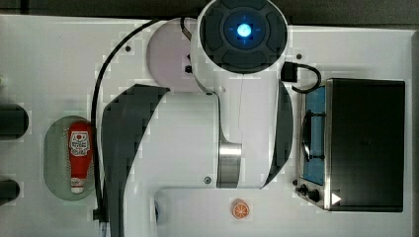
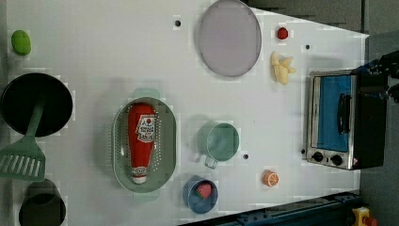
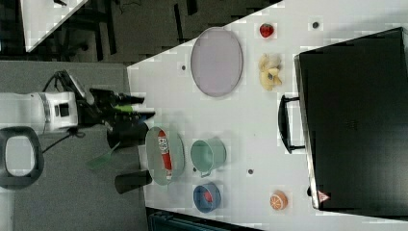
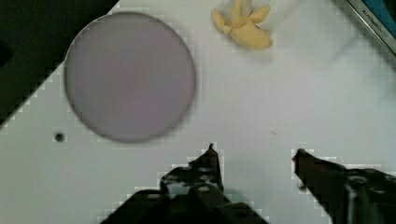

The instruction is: Pick ketchup from strainer and place it on the table

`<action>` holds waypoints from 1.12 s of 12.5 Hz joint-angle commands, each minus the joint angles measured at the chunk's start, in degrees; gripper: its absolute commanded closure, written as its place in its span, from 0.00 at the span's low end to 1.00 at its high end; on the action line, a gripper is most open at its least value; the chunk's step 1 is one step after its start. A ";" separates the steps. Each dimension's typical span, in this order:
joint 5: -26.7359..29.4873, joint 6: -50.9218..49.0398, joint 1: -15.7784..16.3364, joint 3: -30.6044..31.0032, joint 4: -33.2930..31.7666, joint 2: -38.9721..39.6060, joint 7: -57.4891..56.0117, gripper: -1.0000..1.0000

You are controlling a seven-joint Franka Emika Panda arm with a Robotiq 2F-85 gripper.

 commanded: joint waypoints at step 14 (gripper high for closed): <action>1.23 6.20 -2.43 36.24 -8.85 -0.59 3.01 0.00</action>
